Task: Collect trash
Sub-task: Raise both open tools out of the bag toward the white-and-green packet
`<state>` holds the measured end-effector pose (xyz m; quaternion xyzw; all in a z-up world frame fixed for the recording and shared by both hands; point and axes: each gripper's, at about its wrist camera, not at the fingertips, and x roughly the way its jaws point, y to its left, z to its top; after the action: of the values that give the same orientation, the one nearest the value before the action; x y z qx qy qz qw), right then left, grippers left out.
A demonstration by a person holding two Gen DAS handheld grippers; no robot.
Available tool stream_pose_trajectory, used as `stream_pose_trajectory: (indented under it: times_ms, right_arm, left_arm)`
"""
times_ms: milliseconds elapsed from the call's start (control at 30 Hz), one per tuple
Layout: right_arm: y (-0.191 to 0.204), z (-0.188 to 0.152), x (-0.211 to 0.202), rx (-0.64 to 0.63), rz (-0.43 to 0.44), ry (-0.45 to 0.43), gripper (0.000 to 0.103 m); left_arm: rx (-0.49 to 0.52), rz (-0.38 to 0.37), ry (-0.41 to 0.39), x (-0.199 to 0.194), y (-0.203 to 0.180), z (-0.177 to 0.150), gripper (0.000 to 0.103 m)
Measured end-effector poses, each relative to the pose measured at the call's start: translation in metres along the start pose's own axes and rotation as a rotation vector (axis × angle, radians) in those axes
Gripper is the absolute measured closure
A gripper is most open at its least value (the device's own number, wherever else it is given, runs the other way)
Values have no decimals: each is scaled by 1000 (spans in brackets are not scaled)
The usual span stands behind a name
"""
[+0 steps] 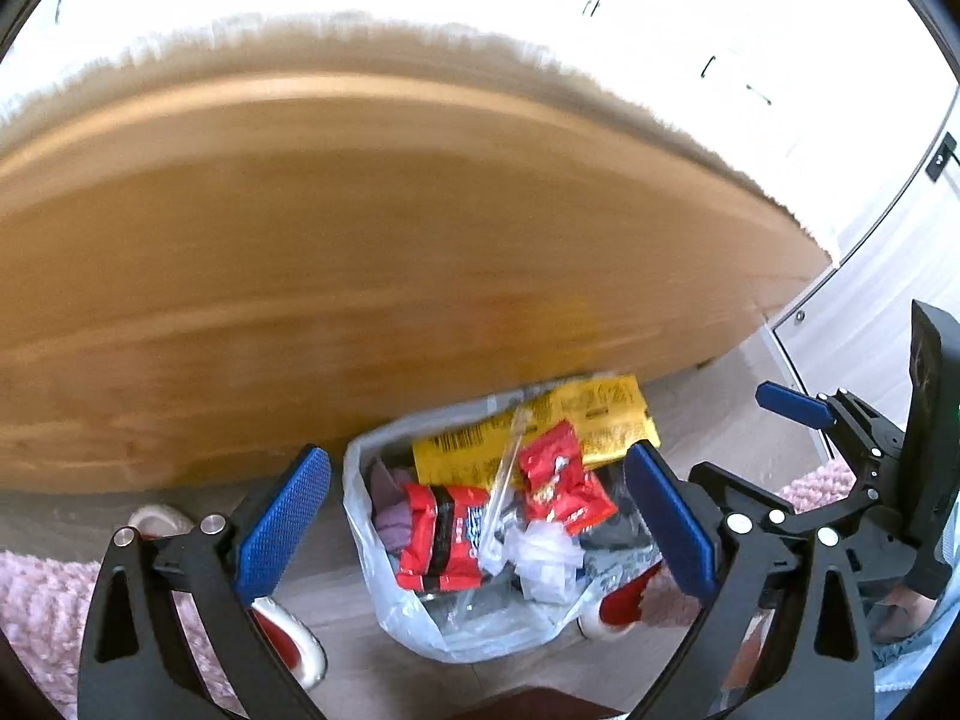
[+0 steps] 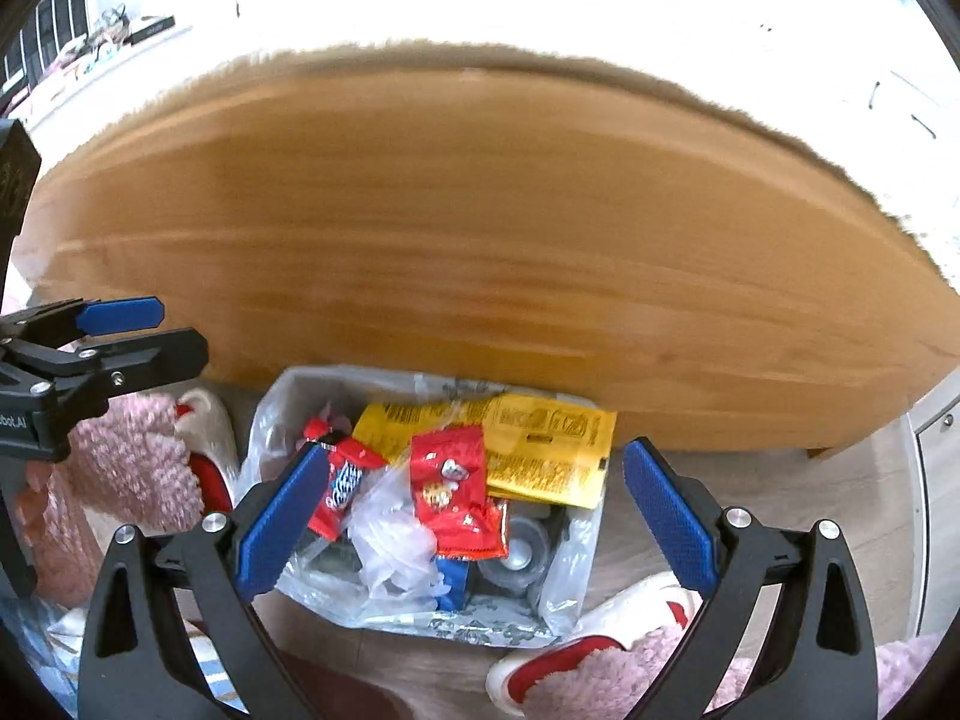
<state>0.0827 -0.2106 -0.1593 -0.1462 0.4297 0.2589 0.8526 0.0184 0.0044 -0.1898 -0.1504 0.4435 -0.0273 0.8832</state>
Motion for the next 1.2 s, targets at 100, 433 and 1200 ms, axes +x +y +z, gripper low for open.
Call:
stream_pose_trajectory:
  times_ms: [100,433,1200]
  right_arm:
    - [-4,4,-13,22,-4,-47,9]
    - [-19,20,-57,71,-25,-199,9]
    - [-47,97,-115,81,-102,-477,9]
  left_arm:
    - [21,1,-53,-15,-4,4,8]
    - [57,-12,-203,-56,-13,22,8]
    - [106,-50,-404,-112,-36,95,8]
